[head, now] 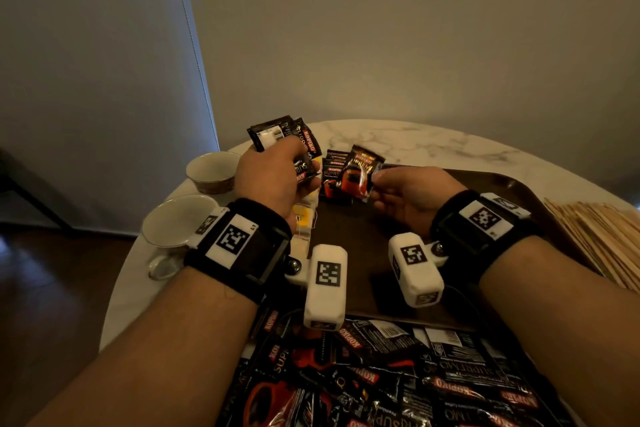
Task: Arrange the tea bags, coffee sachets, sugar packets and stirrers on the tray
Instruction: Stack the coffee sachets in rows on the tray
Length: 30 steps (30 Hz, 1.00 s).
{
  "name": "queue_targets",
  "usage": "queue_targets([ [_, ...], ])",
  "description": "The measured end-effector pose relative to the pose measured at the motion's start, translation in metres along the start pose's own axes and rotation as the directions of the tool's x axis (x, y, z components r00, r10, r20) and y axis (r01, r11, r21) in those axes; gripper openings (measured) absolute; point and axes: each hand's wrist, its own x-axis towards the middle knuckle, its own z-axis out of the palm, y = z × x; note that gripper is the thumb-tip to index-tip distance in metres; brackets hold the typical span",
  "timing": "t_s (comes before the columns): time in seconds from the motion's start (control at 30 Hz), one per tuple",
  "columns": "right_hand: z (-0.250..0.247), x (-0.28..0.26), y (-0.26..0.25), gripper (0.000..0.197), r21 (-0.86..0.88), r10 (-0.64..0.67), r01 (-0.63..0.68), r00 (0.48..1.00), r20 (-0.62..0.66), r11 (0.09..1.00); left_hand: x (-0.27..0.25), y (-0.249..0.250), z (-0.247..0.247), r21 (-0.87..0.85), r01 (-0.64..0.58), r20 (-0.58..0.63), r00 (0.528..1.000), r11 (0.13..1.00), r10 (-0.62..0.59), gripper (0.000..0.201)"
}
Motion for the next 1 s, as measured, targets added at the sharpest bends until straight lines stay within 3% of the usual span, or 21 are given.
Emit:
queue_targets([
  [0.13,0.011,0.014,-0.001,0.018,-0.235,0.038,-0.046,0.998,-0.041,0.971,0.0,0.0,0.0,-0.009,0.002,-0.009,1.0,1.0,-0.002,0.017],
  [0.33,0.022,0.019,-0.007,0.017,-0.369,0.057,-0.083,0.995,-0.08,0.926,0.001,0.001,0.0,-0.015,0.018,-0.002,1.0,1.0,-0.018,0.019],
  [0.77,0.032,0.021,-0.012,0.023,-0.578,0.105,-0.127,0.992,-0.072,0.806,0.004,0.002,-0.001,-0.018,0.04,0.025,0.999,0.999,-0.039,0.017],
  [1.0,0.029,0.031,-0.008,0.026,-0.582,0.055,-0.104,0.993,-0.102,0.807,0.006,0.001,-0.002,-0.008,0.053,0.048,0.997,0.999,-0.052,0.014],
])
